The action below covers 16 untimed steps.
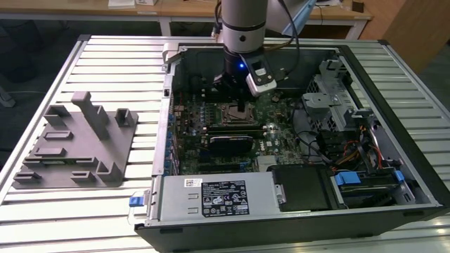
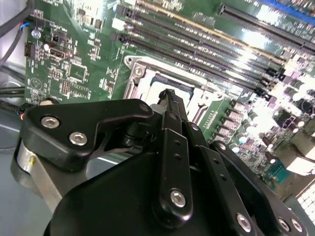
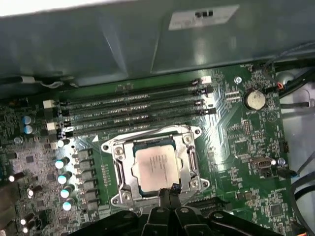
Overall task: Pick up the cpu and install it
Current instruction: 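Install the second cpu locking lever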
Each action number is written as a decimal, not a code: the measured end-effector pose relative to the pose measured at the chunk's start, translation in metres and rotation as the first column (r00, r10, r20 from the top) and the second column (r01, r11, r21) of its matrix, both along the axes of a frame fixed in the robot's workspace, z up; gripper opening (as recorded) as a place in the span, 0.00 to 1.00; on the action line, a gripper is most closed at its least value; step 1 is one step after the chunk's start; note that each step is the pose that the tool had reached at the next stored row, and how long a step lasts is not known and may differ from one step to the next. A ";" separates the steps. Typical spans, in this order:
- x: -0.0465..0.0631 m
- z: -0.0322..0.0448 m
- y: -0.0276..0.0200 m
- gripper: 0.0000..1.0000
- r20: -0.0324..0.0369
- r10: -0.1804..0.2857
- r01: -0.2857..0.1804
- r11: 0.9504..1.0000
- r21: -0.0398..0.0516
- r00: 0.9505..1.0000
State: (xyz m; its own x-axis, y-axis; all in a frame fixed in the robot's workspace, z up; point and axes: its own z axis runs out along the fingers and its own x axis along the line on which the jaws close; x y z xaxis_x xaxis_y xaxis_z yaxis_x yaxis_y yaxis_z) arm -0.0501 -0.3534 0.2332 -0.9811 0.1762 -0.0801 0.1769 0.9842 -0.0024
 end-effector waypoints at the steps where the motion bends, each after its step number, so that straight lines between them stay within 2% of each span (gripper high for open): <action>1: 0.000 0.0000 -0.0015 0.11 0.000 0.000 0.000 1.000 0.000 1.000; 6: 0.000 0.0000 -0.0098 0.11 0.000 0.000 0.000 1.000 0.003 1.000; 7: 0.000 -0.0002 -0.0159 0.11 0.000 0.000 0.000 1.000 0.006 1.000; 10: 0.000 -0.0005 -0.0207 0.11 0.000 0.000 0.000 1.000 0.011 1.000; 12: 0.000 -0.0011 -0.0225 0.11 0.000 0.002 -0.002 1.000 0.014 1.000; 16: 0.000 -0.0027 -0.0233 0.11 0.000 0.027 -0.027 1.000 0.015 1.000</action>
